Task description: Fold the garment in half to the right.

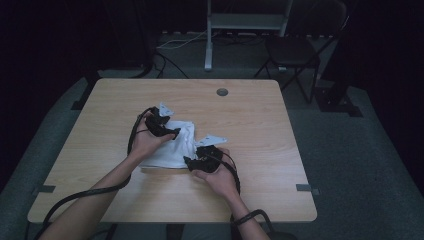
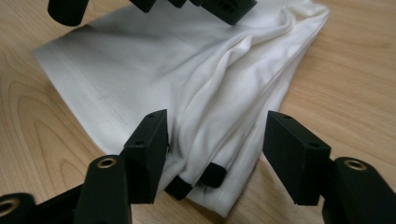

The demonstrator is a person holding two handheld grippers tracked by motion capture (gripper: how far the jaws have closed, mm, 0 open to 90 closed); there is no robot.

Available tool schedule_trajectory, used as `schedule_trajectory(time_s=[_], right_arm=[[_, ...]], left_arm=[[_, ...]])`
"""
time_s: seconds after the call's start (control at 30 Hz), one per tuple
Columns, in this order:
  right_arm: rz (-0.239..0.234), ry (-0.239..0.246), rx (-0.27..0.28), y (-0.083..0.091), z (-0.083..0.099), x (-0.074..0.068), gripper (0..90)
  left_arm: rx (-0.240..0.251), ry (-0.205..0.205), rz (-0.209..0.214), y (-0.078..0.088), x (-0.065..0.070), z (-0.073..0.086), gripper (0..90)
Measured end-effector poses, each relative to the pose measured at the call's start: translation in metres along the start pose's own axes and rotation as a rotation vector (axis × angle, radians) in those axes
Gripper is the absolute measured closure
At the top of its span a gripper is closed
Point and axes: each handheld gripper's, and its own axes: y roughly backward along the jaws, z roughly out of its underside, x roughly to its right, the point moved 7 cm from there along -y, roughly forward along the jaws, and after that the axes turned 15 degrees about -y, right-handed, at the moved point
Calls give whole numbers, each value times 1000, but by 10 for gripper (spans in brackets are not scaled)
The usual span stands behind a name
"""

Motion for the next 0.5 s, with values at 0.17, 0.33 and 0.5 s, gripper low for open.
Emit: schedule_trajectory(time_s=[0.17,0.33,0.5], right_arm=[[-1,1,33,7,-6,0,316],[-5,-1,40,13,-9,0,275],[-10,-2,46,15,-9,-1,265]], left_arm=[[4,9,-6,-10,-2,-5,313],[13,14,2,-18,1,-13,313],[7,2,5,-25,5,-18,313]])
